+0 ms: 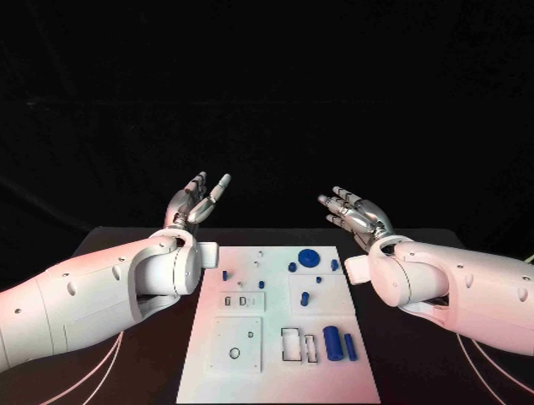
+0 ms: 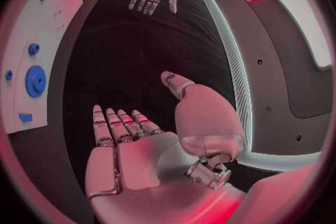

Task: Assemble the parts on the task board

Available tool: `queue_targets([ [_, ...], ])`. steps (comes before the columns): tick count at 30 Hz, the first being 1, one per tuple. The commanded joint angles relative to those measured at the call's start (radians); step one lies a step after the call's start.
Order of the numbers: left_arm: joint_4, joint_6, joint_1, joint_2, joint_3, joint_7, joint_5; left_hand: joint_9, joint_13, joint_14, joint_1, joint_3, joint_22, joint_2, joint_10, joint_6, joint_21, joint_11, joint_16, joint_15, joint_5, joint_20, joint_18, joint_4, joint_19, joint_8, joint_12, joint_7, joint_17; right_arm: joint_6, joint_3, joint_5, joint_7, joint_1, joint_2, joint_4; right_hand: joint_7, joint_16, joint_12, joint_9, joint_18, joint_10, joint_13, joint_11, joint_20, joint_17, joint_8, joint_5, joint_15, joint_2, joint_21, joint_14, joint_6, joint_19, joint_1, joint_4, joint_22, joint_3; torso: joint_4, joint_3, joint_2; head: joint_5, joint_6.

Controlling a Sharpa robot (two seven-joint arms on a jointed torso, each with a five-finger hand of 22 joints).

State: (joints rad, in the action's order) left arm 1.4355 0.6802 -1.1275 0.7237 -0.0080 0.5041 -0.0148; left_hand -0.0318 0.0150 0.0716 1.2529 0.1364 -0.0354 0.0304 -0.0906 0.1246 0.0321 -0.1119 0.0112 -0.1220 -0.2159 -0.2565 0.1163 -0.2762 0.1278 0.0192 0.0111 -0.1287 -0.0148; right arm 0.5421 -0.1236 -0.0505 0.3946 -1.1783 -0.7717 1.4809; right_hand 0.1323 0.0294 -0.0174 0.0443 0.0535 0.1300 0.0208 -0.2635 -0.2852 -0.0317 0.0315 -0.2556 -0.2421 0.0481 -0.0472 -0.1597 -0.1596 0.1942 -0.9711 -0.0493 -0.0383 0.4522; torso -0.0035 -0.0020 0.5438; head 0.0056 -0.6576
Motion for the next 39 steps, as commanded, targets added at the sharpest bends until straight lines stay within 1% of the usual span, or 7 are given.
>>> queue_targets([
  [1,0.001,-0.039,-0.001,-0.002,0.001,0.017,-0.002,-0.014,0.008,0.061,0.074,0.018,-0.022,0.022,-0.054,0.067,0.039,-0.036,0.019,-0.033,-0.020,-0.022,0.060,-0.013,0.053,0.020,0.011,-0.063,-0.014,-0.179,-0.011,-0.072,-0.078,-0.014,0.002,-0.012,0.168,0.053,-0.047,0.053,0.031,0.229,0.024,-0.009,-0.008,-0.039,0.070,-0.001,-0.011,0.021,-0.060,-0.196,-0.203,0.131,-0.158,0.097,-0.030,0.056,-0.0001,0.0000,0.000,0.000,0.000],
  [6,0.001,-0.039,-0.001,-0.002,0.001,0.017,-0.002,-0.074,0.034,0.320,0.134,0.059,-0.077,0.055,-0.362,0.335,0.149,-0.092,0.118,-0.076,-0.019,-0.036,0.049,-0.010,0.227,0.130,0.060,-0.116,-0.062,-0.213,-0.022,-0.083,-0.094,-0.026,0.003,-0.020,0.164,0.133,-0.115,0.109,0.068,0.539,0.043,0.005,-0.002,-0.089,0.161,-0.005,0.004,0.038,-0.151,-0.475,-0.448,0.356,-0.230,0.160,-0.073,0.062,-0.0001,0.0000,0.000,0.000,0.000],
  [7,0.024,-0.080,-0.003,0.040,0.000,0.011,-0.007,-0.102,0.045,0.478,0.162,0.068,-0.103,0.061,-0.502,0.457,0.210,-0.100,0.181,-0.096,-0.019,-0.036,0.032,-0.007,0.339,0.186,0.089,-0.125,-0.089,-0.067,-0.022,-0.394,-0.063,-0.037,-0.003,-0.054,0.157,0.159,-0.130,0.129,0.082,0.643,0.045,0.015,-0.002,-0.106,0.198,-0.001,0.019,0.043,-0.185,-0.586,-0.548,0.454,-0.247,0.178,-0.086,0.061,-0.0011,0.0028,0.025,-0.007,-0.011],
  [13,0.044,-0.147,-0.005,0.066,0.000,-0.017,0.046,-0.145,0.053,0.766,0.263,0.096,-0.118,0.064,-0.784,0.642,0.289,-0.086,0.279,-0.049,-0.067,-0.025,0.067,0.011,0.544,0.270,0.124,-0.107,-0.148,-0.049,-0.021,-0.591,-0.120,-0.050,-0.006,-0.064,0.124,0.179,-0.131,0.145,0.111,0.760,0.046,0.049,0.001,-0.123,0.233,-0.002,0.053,0.054,-0.190,-0.700,-0.655,0.525,-0.266,0.210,-0.077,0.069,0.0018,0.0092,0.042,-0.009,-0.013],
  [21,0.092,-0.225,-0.009,0.106,0.000,-0.053,0.124,-0.165,0.053,0.845,0.337,0.123,-0.094,0.057,-0.891,0.704,0.282,-0.067,0.276,-0.026,-0.069,-0.005,0.068,0.013,0.628,0.276,0.108,-0.082,-0.185,-0.112,-0.020,-0.839,-0.224,-0.073,-0.015,-0.065,0.096,0.202,-0.109,0.169,0.130,0.863,0.048,0.080,0.017,-0.165,0.243,0.011,0.091,0.070,-0.211,-0.820,-0.717,0.619,-0.252,0.218,-0.078,0.079,0.0111,0.0166,0.067,-0.018,-0.015],
  [31,0.171,-0.271,-0.020,0.163,0.003,-0.084,0.166,-0.177,0.054,0.884,0.366,0.158,-0.082,0.050,-0.932,0.723,0.279,-0.060,0.274,-0.015,-0.048,0.007,0.067,0.004,0.675,0.268,0.088,-0.075,-0.216,-0.220,-0.015,-1.240,-0.392,-0.105,-0.009,-0.052,0.043,0.347,-0.089,0.244,0.129,1.019,0.072,0.145,0.114,-0.340,0.264,0.008,0.187,0.125,-0.335,-1.088,-0.790,0.837,-0.228,0.216,-0.139,0.064,0.0277,0.0260,0.110,-0.032,-0.014],
  [39,0.240,-0.276,-0.022,0.196,0.010,-0.089,0.170,-0.179,0.052,0.874,0.369,0.173,-0.075,0.051,-0.925,0.714,0.271,-0.061,0.261,-0.018,-0.040,0.006,0.066,0.000,0.678,0.259,0.073,-0.082,-0.222,-0.273,-0.014,-1.449,-0.479,-0.117,0.013,-0.046,0.031,0.588,-0.049,0.300,0.125,1.044,0.108,0.161,0.159,-0.560,0.235,0.012,0.217,0.154,-0.489,-1.153,-0.802,0.901,-0.216,0.203,-0.255,0.049,0.0443,0.0274,0.142,-0.050,-0.006],
])
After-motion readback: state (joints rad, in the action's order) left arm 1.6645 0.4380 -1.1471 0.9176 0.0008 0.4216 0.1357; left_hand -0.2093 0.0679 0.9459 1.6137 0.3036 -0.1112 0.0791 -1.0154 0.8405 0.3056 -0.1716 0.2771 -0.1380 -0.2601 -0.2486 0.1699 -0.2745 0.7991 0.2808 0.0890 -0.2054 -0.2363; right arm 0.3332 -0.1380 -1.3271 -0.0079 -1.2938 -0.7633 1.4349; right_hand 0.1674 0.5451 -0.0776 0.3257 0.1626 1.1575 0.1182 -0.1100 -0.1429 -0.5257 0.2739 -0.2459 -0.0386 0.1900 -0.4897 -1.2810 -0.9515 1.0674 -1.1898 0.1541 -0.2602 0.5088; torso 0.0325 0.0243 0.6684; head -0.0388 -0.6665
